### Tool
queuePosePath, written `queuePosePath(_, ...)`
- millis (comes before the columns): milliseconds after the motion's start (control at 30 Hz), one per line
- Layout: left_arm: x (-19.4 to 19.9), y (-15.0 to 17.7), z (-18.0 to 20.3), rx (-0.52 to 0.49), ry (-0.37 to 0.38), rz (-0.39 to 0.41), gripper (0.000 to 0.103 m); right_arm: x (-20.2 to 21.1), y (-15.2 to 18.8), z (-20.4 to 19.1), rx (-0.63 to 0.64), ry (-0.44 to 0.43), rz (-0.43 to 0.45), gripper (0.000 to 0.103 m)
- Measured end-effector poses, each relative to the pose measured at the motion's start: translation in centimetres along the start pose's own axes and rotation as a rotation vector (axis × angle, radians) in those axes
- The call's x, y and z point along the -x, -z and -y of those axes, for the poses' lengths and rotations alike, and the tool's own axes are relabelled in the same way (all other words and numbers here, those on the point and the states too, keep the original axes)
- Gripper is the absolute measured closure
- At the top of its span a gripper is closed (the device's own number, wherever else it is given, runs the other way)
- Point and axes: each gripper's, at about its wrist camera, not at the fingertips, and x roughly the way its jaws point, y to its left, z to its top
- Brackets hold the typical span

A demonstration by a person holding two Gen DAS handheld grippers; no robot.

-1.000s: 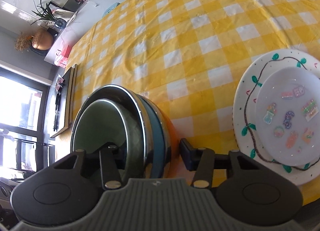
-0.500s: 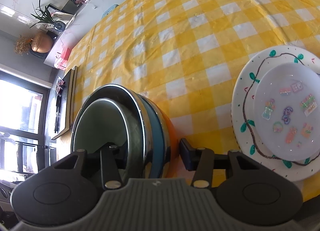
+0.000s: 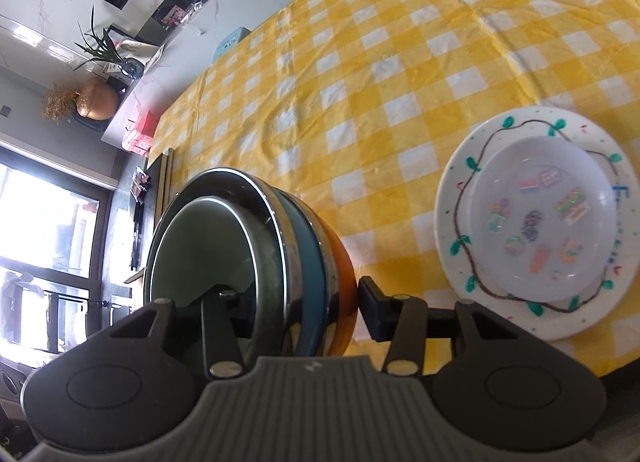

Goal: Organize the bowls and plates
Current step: 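Lift the bowl stack and lower it onto the stacked plates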

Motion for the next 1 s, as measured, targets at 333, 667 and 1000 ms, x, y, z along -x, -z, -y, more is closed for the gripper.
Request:
queuePosePath(333,0.6,1.7,5.4,-0.064,0.065,-0.015,0.059,6.0,-0.5,3.9,-0.051,-0.011,0.075,0.056)
queuePosePath(667,-1.7,2.1,10.5,-0.110,0.134,-0.072,0.059,10.5,-2.8,8.3,-0.097,0.006,0.151,0.056)
queuePosePath(1000,-5.2,2.8,12.4,-0.115,0.124,-0.139,0.059,9.9,-4.9,11.7,-0.138,0.030,0.128,0.056)
